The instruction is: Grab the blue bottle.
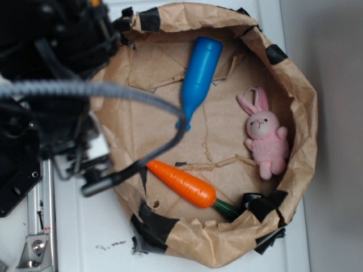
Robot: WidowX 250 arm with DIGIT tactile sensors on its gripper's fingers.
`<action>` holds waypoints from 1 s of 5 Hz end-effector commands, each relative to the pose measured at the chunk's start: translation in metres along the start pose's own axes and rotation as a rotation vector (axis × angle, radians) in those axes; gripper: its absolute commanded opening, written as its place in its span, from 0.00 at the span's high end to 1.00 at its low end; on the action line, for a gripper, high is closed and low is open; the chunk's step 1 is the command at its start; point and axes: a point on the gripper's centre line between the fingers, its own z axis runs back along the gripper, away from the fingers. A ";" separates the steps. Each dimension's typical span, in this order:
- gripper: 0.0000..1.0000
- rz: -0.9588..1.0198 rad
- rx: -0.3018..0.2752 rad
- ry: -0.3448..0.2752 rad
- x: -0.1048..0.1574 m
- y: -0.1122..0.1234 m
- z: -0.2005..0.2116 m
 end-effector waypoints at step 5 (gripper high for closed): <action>0.00 0.506 0.125 -0.195 0.048 -0.005 -0.082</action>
